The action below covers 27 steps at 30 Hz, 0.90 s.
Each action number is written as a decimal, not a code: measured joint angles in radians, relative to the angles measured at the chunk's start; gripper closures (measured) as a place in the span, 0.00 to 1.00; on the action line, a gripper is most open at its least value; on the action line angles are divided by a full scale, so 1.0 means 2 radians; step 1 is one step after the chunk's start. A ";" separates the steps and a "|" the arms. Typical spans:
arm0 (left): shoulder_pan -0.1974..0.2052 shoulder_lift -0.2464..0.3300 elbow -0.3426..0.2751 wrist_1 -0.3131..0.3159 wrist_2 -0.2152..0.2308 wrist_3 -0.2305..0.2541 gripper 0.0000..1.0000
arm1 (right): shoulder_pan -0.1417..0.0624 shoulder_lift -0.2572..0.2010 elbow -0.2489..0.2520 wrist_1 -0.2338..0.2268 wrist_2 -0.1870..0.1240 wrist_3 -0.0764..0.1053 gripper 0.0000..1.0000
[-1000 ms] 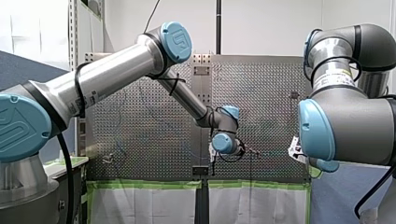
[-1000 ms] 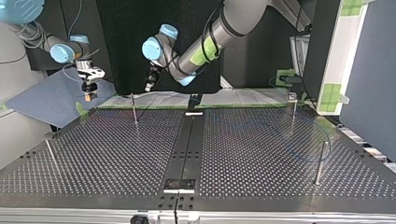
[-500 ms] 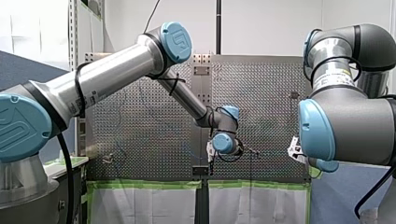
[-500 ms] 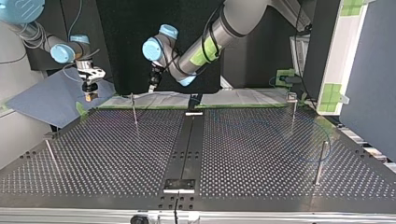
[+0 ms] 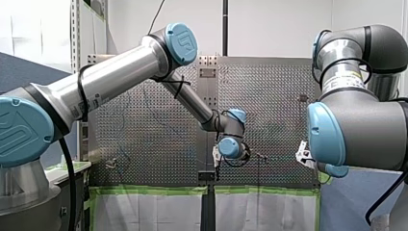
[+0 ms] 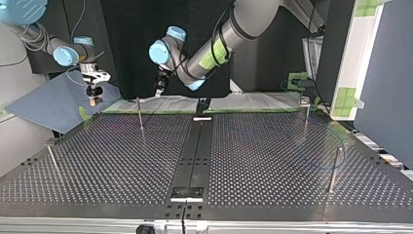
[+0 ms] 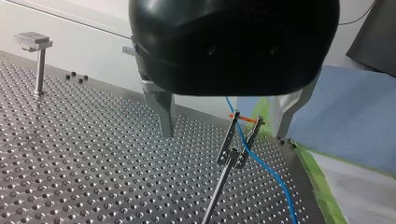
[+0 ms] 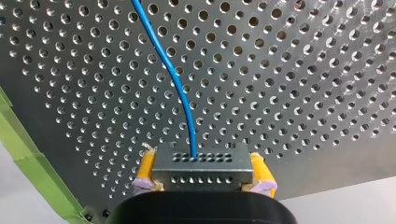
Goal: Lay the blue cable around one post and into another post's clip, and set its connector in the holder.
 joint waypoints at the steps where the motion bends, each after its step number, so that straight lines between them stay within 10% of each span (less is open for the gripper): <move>1: 0.000 0.000 0.000 0.000 0.000 0.000 0.01 | 0.000 0.000 0.000 0.000 0.000 0.000 1.00; 27: 0.002 0.000 0.000 0.000 0.006 -0.013 0.01 | 0.000 0.000 0.000 0.002 0.000 -0.001 1.00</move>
